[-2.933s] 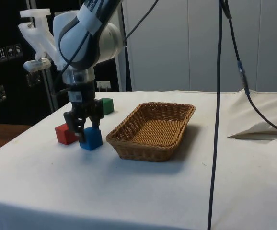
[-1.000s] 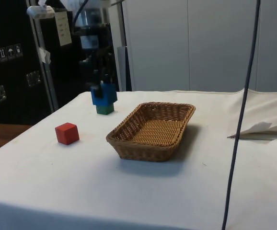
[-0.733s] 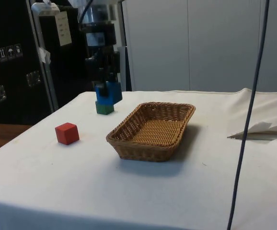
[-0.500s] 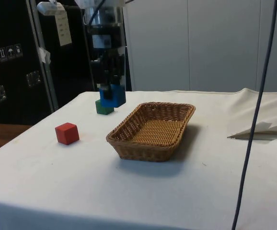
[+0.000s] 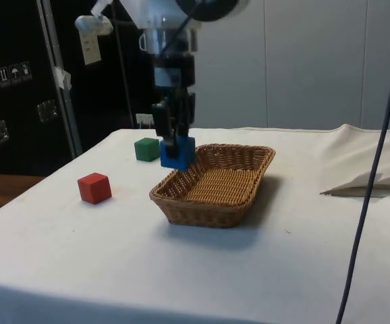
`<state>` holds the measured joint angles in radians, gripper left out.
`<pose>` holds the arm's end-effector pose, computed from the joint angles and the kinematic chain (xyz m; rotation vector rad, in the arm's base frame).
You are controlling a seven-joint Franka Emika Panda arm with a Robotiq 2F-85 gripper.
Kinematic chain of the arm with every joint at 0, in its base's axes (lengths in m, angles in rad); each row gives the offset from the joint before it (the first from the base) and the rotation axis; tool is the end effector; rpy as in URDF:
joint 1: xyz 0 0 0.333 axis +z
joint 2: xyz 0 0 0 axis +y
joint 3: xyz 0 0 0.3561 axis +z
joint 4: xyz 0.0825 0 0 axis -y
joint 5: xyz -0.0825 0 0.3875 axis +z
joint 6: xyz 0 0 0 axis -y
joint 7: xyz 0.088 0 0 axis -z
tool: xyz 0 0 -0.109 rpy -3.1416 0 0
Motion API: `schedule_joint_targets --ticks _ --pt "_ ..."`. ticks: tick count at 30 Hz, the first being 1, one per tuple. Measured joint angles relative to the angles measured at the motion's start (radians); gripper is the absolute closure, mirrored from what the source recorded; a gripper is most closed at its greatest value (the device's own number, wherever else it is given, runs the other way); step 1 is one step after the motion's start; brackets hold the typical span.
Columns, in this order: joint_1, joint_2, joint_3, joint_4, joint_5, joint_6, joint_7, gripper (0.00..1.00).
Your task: Pick up exactly two blocks and place them into the basket.
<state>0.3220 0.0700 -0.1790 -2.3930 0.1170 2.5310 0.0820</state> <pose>0.5047 0.0717 0.3304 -3.0743 0.0487 -0.0964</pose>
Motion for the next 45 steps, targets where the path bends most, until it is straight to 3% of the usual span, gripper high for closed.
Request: schedule_joint_targets --ticks 14,25,26,27,30,31,33,34,35,45 --pt "0.0 0.032 0.023 -0.133 0.0 0.173 -0.016 0.97" --pt "0.0 0.048 0.034 -0.144 0.0 0.209 -0.017 0.97" --pt "-0.001 0.048 0.034 -0.144 0.0 0.208 -0.017 0.94" --pt "-0.001 0.048 0.034 -0.144 0.0 0.208 -0.017 0.79" --pt "-0.001 0.048 0.034 -0.143 0.0 0.208 -0.017 0.51" --pt "-0.001 0.048 0.034 -0.143 0.0 0.208 -0.017 0.37" --pt "-0.001 0.048 0.034 -0.143 0.0 0.208 -0.017 0.18" --pt "-0.002 0.048 0.034 -0.143 0.0 0.208 -0.017 0.18" --pt "-0.002 0.048 0.034 -0.143 0.0 0.208 -0.017 0.02" --pt "-0.002 0.047 0.034 -0.142 0.0 0.208 -0.017 0.0"
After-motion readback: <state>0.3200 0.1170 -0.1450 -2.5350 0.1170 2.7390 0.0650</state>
